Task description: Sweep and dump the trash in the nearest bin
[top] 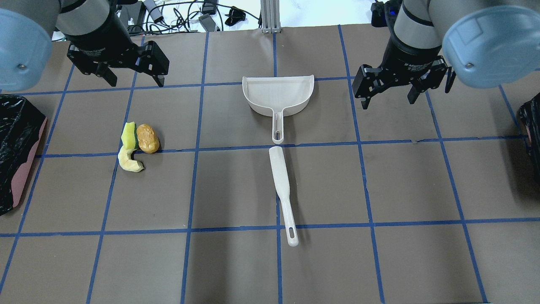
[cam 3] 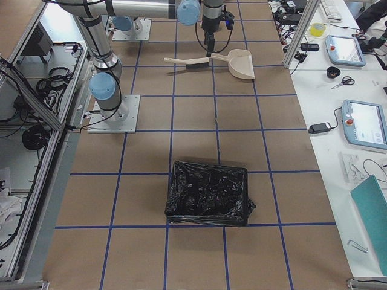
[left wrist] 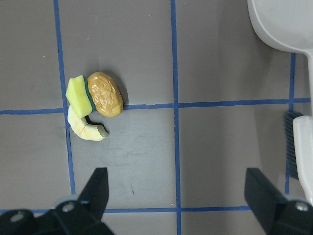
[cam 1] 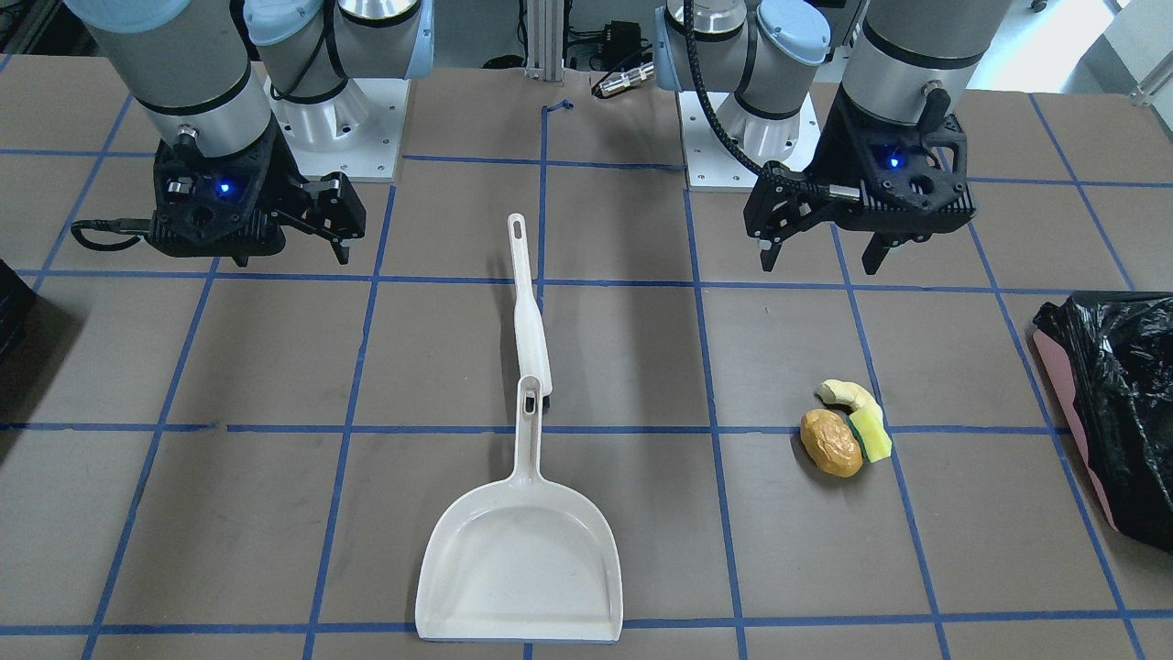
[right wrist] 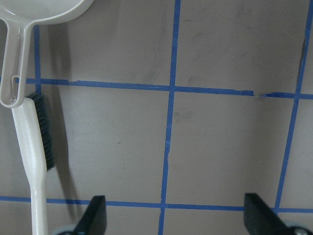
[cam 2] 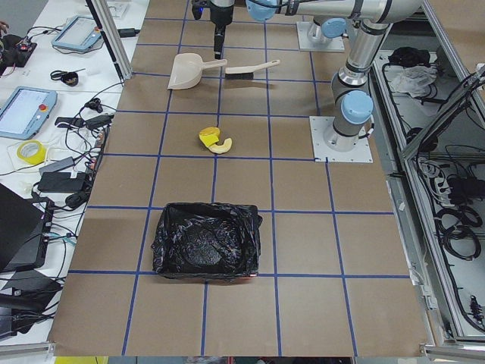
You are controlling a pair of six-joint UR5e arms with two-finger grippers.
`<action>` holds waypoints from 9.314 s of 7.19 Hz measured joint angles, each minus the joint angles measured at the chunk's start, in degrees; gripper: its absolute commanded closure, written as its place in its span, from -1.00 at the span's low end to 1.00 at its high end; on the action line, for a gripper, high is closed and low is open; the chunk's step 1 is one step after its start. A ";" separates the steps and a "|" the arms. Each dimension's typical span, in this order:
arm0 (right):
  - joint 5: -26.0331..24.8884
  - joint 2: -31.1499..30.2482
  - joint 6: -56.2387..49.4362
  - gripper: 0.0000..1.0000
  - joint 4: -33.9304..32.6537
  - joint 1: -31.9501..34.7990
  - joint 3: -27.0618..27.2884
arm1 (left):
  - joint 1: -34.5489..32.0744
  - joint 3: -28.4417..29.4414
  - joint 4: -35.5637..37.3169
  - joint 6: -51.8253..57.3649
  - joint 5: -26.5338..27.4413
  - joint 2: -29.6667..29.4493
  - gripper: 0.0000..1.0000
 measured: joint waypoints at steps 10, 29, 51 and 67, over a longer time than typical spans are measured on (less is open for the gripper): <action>0.81 -6.13 1.07 -1.00 0.86 0.50 4.99 | -0.96 1.42 7.60 -5.68 -2.85 -7.66 -1.00; 0.01 9.44 17.06 -0.85 -28.37 25.51 23.49 | -21.98 1.35 19.74 -14.26 -6.25 -30.22 1.00; -0.50 10.36 23.55 0.47 -29.75 29.44 24.27 | 38.47 3.44 7.26 103.70 4.75 -16.52 1.00; 3.12 36.08 51.26 1.00 -16.14 44.31 -20.33 | 39.44 -1.48 23.44 128.56 9.67 -25.00 1.00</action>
